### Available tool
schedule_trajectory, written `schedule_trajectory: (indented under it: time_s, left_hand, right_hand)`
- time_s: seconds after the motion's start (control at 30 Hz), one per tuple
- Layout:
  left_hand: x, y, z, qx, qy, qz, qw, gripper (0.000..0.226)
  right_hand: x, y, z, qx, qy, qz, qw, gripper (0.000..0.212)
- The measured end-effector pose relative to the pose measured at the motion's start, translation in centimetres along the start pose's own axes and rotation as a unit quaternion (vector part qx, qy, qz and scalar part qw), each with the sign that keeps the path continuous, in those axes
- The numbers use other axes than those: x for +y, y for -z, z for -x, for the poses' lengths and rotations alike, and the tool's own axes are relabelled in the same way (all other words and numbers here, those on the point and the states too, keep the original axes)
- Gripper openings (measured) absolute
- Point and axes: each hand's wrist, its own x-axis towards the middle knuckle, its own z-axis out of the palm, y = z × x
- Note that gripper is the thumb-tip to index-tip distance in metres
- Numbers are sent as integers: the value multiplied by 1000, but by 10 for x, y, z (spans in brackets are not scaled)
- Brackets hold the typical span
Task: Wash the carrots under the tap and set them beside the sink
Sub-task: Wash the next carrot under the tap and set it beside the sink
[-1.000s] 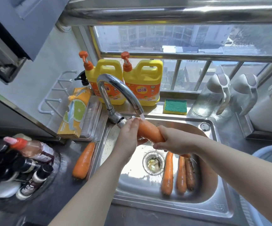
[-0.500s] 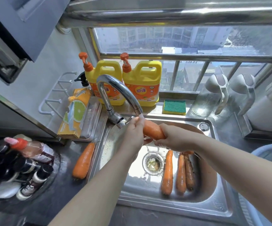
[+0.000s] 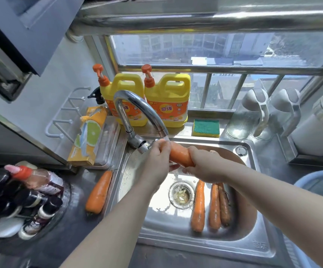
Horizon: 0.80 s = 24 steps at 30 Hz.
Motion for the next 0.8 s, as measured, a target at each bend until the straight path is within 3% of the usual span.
schedule_trajectory:
  time_s: [0.13,0.23,0.5,0.57,0.73,0.8]
  left_hand:
    - [4,6,0,-32,33,68,997,24]
    - [-2,16,3,-102,-3,51,994,26]
    - [-2,11,-3,-33,-50,-100,993,34]
    - [-4,11,-7,-21,-55,-122,991,33]
    - [-4,27,-6,-125,-45,-76,988,56]
    - [-5,29,-5,-115,-48,-52,991,55]
  right_hand:
    - [0,7,1,-31,18,-67,997,41]
    - [5,16,5,-81,35,-132,987,12]
    - [-1,10,0,-38,13,-108,993,31]
    - [0,11,-1,-49,22,-122,991,26]
    - [2,19,2,-104,38,-176,978,13]
    - [-1,20,2,-97,35,-160,982,14]
